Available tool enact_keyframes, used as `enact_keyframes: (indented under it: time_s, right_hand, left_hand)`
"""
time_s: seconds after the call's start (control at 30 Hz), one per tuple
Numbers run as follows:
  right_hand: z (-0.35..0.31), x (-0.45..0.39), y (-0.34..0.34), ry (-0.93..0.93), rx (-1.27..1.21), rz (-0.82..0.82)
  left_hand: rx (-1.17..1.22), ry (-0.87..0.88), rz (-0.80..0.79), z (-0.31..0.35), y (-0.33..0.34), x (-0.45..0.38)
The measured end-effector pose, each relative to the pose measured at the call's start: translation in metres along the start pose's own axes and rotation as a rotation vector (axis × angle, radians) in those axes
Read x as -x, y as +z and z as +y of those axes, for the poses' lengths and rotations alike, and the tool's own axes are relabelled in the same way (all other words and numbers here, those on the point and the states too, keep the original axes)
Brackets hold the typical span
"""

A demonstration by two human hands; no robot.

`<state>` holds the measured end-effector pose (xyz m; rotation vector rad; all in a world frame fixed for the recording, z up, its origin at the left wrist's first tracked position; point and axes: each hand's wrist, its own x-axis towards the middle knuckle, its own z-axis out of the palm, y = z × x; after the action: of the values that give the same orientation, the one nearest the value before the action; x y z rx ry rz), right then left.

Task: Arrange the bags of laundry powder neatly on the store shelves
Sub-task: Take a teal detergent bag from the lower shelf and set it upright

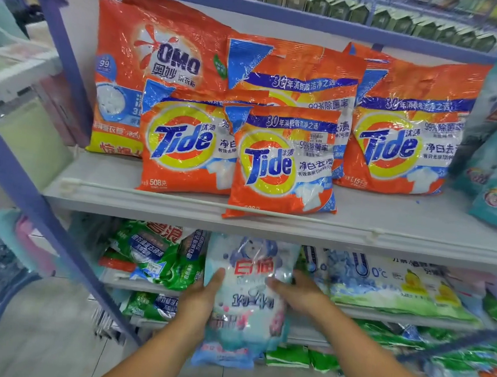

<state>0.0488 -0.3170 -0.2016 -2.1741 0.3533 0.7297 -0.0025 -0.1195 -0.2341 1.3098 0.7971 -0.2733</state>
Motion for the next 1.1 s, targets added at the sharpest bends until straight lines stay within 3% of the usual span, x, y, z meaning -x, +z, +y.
enact_keyframes:
  time_s: [0.1, 0.2, 0.33, 0.47, 0.6, 0.73, 0.97, 1.1]
  right_hand:
    - [0.031, -0.008, 0.035, -0.035, -0.169, 0.034]
    - [0.039, 0.007, 0.049, -0.057, -0.410, 0.046]
    - [0.043, 0.028, 0.045, 0.048, -0.795, -0.110]
    - [0.056, 0.060, 0.039, 0.054, -0.787, -0.177]
    - [0.085, 0.082, 0.022, -0.004, -0.887, 0.022]
    - [0.128, 0.100, -0.008, -0.030, -0.942, 0.102]
    - [0.211, 0.155, -0.095, -0.135, -0.968, 0.120]
    - [0.252, 0.192, -0.151, -0.204, -0.945, 0.132]
  left_hand:
    - [-0.156, 0.066, 0.040, -0.008, -0.012, 0.007]
    - [-0.102, 0.072, 0.014, -0.023, -0.024, -0.004]
    - [0.015, -0.004, -0.056, -0.013, -0.018, 0.005]
    - [0.076, -0.050, -0.127, -0.014, 0.002, 0.011]
    - [0.006, 0.007, -0.368, -0.019, 0.028, 0.033]
    - [-0.124, 0.026, -0.575, -0.032, 0.062, 0.066]
    - [-0.320, 0.255, -0.502, -0.065, 0.152, 0.152]
    - [-0.341, 0.309, -0.549, -0.073, 0.204, 0.203]
